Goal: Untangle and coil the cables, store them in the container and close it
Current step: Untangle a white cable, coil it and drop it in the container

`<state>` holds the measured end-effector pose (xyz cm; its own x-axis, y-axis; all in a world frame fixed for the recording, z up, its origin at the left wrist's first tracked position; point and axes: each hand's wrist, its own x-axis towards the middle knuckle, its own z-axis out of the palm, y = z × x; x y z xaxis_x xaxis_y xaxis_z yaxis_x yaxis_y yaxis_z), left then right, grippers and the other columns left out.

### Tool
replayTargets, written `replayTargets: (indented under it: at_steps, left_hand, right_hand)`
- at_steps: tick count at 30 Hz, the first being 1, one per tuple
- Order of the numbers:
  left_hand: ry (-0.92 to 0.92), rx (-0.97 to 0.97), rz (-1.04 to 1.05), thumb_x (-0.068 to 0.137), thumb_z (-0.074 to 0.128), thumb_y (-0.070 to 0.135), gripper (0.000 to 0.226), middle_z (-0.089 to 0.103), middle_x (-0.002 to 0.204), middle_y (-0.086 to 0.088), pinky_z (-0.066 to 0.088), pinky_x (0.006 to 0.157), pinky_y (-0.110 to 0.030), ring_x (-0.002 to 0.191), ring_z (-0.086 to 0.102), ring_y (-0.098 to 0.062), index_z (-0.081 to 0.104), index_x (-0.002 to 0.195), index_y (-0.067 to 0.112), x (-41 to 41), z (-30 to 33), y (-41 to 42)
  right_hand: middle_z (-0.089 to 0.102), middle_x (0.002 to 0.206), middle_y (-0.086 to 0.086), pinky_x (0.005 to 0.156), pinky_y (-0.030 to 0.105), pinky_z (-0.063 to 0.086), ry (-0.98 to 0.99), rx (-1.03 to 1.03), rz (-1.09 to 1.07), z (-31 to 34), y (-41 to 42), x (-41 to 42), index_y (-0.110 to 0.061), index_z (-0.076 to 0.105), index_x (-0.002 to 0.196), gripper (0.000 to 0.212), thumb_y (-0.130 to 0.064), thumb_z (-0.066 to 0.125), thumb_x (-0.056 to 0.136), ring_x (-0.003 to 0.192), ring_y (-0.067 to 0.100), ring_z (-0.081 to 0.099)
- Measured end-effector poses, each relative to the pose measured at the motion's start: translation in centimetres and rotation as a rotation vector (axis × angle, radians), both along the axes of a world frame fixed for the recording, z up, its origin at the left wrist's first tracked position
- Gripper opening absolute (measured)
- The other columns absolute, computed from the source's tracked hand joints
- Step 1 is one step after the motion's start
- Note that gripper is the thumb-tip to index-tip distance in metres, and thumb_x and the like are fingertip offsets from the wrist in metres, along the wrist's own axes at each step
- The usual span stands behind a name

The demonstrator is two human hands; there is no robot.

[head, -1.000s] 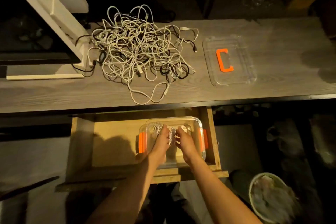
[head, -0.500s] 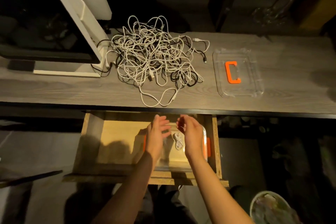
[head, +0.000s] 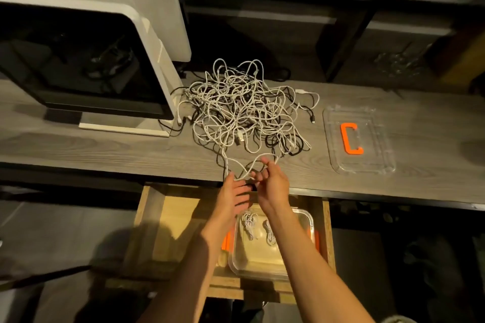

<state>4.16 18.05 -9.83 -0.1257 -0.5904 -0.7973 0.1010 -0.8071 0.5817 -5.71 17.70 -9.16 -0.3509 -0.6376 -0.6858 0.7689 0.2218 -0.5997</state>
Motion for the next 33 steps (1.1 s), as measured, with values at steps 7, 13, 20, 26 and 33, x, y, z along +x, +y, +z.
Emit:
replayTargets:
  at_steps: [7,13,20,26,33]
  left_hand:
    - [0.345,-0.101,0.23,0.102,0.041,0.048,0.049,0.07,0.118,-0.016,0.05,0.089,-0.039,0.105,0.068,-0.024,0.058,0.126,0.009,1.3,6.6,-2.9]
    - [0.535,-0.239,0.22,0.104,0.038,0.045,0.049,0.073,0.098,-0.012,0.052,0.087,-0.039,0.095,0.072,-0.025,0.058,0.123,0.004,3.1,13.7,-4.9]
    - [0.363,-0.353,0.084,0.103,0.049,0.019,0.022,0.064,0.077,-0.006,0.059,0.069,-0.036,0.071,0.07,-0.02,0.065,0.105,0.005,3.3,18.4,-5.9]
    - [0.121,-0.507,-0.045,0.103,0.052,0.023,0.027,0.06,0.062,-0.005,0.056,0.049,-0.027,0.052,0.065,-0.016,0.063,0.092,0.001,3.2,22.5,-6.7]
    - [0.532,-0.354,0.196,0.107,0.041,0.019,0.025,0.053,0.06,-0.003,0.06,0.056,-0.032,0.056,0.064,-0.016,0.056,0.093,0.004,2.0,25.6,-7.4]
  right_hand:
    - [0.027,0.046,-0.008,0.037,0.02,0.015,-0.251,-0.35,-0.11,7.4,-0.1,1.2,-0.01,0.057,0.092,0.026,-0.027,0.041,0.102,0.035,0.005,0.02]
    - [0.027,0.045,-0.009,0.035,0.019,0.015,-0.196,-0.434,-0.12,12.4,-1.1,2.2,-0.012,0.058,0.089,0.034,-0.033,0.037,0.106,0.034,0.004,0.021]
    - [0.042,0.055,-0.005,0.043,0.019,0.034,0.05,-0.449,-0.093,16.1,-1.5,1.1,-0.008,0.064,0.095,0.031,-0.027,0.042,0.105,0.045,0.007,0.037]
    - [0.054,0.058,-0.004,0.046,0.019,0.034,0.482,-0.203,0.134,17.5,-0.3,-0.4,-0.007,0.071,0.092,0.03,-0.034,0.058,0.098,0.049,0.008,0.044]
    - [0.065,0.077,-0.001,0.067,0.028,0.047,0.895,-0.195,0.124,19.7,-0.3,-2.6,-0.006,0.073,0.095,0.034,-0.036,0.058,0.098,0.072,0.013,0.058]
